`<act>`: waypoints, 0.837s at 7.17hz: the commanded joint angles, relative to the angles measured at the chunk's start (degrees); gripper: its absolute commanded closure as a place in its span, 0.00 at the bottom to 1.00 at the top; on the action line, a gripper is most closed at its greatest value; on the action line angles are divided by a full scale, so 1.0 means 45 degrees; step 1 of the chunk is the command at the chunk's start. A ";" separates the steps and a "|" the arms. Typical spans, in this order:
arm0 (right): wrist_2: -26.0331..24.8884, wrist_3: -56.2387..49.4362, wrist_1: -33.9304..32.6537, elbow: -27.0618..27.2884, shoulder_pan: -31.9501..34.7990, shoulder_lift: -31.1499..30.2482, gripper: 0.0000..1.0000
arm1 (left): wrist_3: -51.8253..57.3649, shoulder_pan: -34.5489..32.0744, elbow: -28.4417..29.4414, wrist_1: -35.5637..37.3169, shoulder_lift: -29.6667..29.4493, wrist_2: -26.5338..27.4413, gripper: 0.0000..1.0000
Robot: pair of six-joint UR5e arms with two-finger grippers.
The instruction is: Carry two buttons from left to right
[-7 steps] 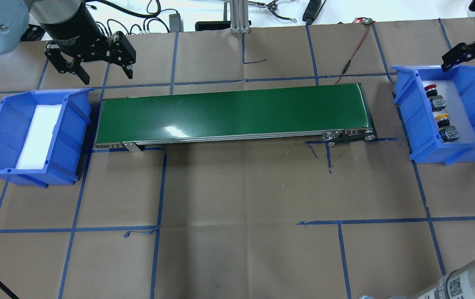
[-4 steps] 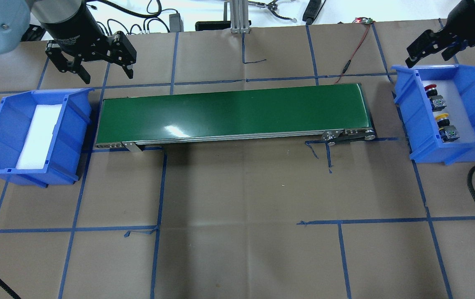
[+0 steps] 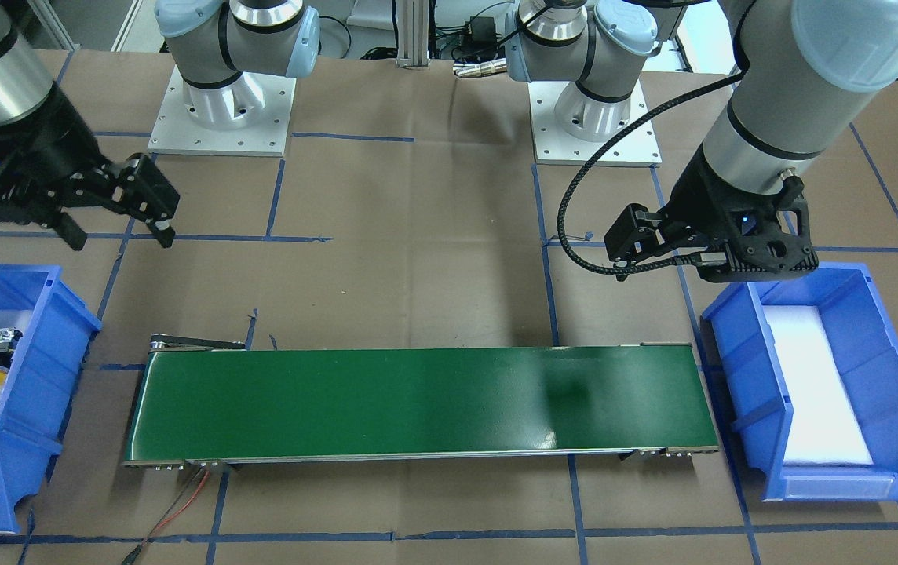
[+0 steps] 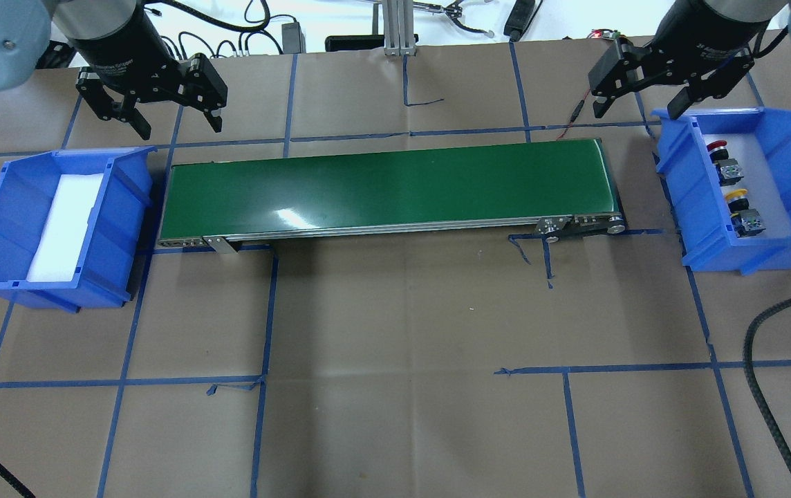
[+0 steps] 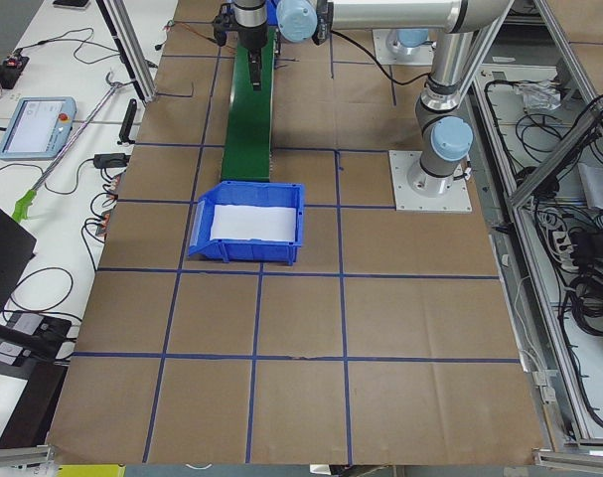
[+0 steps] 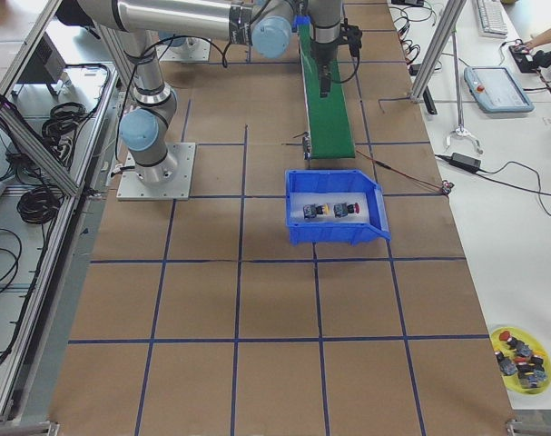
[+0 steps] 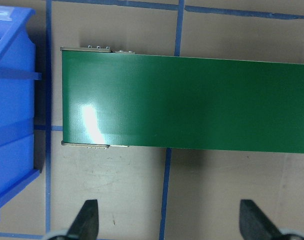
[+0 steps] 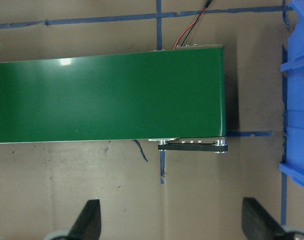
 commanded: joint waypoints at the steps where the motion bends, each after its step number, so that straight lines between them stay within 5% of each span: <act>1: -0.0028 0.0600 0.1099 0.0080 0.0528 -0.0756 0.00 | 0.0133 0.0000 0.0017 0.0000 -0.0043 0.0002 0.01; 6: -0.0849 0.1850 0.1338 0.0158 0.1309 -0.0993 0.00 | 0.0212 0.0000 -0.0003 0.0020 0.0015 -0.0017 0.00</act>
